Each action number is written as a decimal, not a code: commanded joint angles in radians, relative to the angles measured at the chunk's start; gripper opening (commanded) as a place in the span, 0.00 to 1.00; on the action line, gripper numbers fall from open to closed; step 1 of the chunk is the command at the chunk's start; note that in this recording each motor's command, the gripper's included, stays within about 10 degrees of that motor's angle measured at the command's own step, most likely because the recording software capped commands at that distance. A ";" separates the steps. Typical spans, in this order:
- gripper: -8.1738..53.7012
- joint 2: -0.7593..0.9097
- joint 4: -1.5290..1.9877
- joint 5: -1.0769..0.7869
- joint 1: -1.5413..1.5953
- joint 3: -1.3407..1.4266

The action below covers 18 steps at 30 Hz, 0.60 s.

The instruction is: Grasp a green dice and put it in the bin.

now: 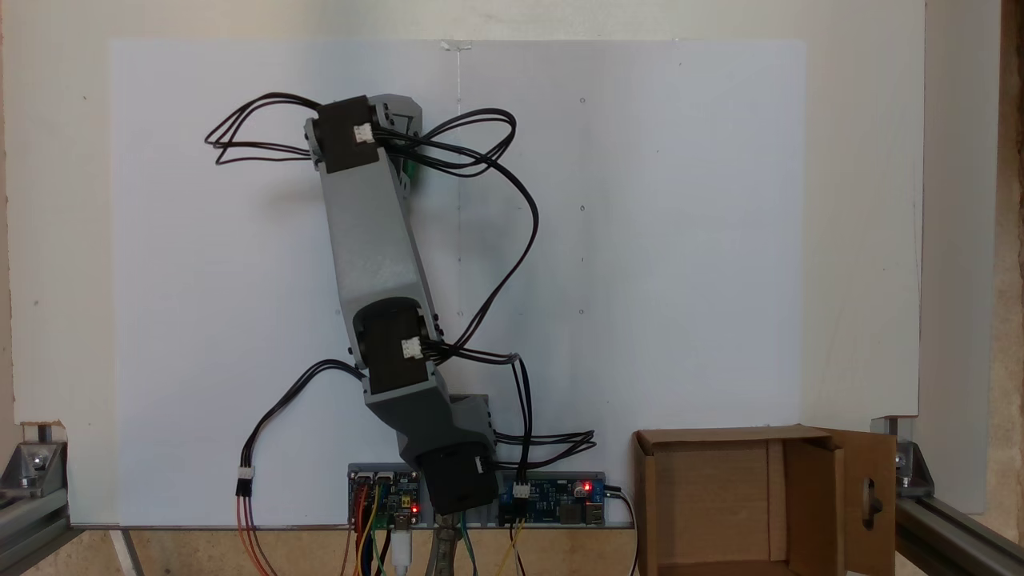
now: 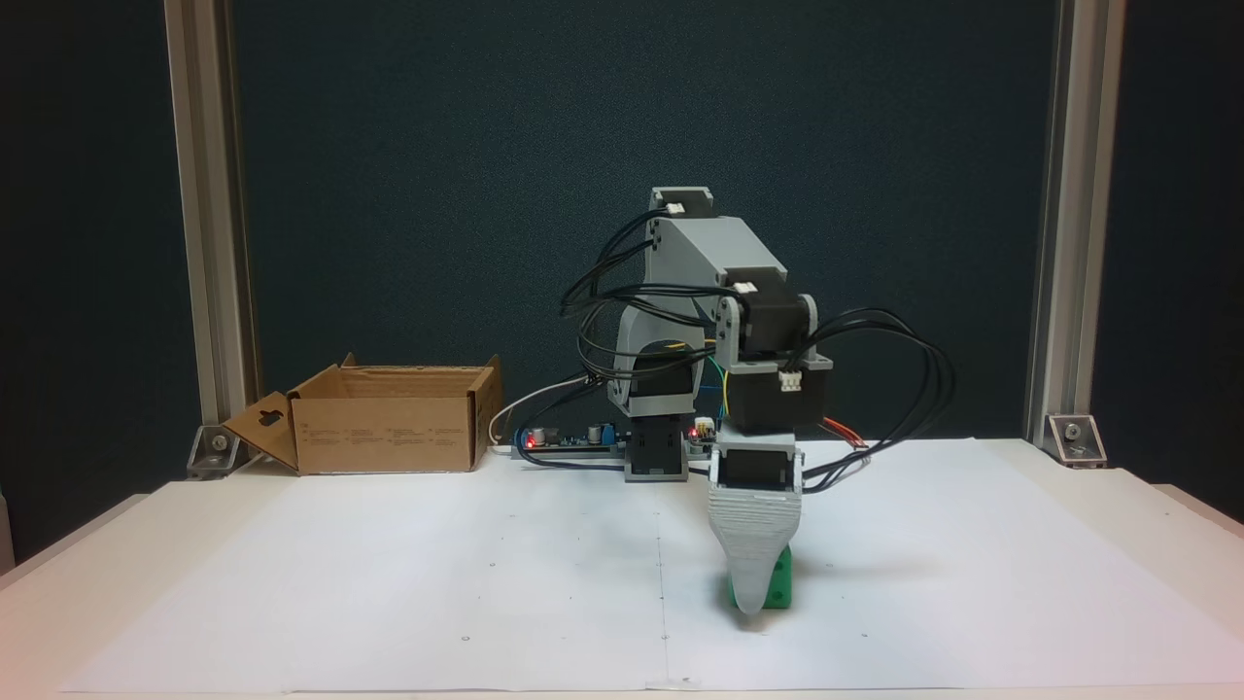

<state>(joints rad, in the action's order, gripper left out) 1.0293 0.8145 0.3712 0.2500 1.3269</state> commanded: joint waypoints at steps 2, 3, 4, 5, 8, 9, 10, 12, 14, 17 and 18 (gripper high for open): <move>0.81 0.002 0.003 0.052 -0.015 -0.046; 0.81 0.002 0.003 0.052 -0.015 -0.044; 0.81 0.002 0.002 0.052 -0.015 -0.041; 0.80 0.002 0.002 0.052 -0.015 -0.040; 0.78 0.002 0.003 0.052 -0.014 -0.038; 0.76 0.002 0.002 0.052 -0.014 -0.037; 0.75 0.002 0.002 0.052 -0.012 -0.037; 0.73 0.000 0.002 0.052 -0.009 -0.037; 0.72 -0.011 0.000 0.052 -0.006 -0.037; 0.63 -0.015 -0.002 0.051 -0.002 -0.037; 0.60 -0.018 -0.003 0.052 -0.002 -0.037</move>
<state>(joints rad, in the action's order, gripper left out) 1.0048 0.8145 0.3728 0.2470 1.3254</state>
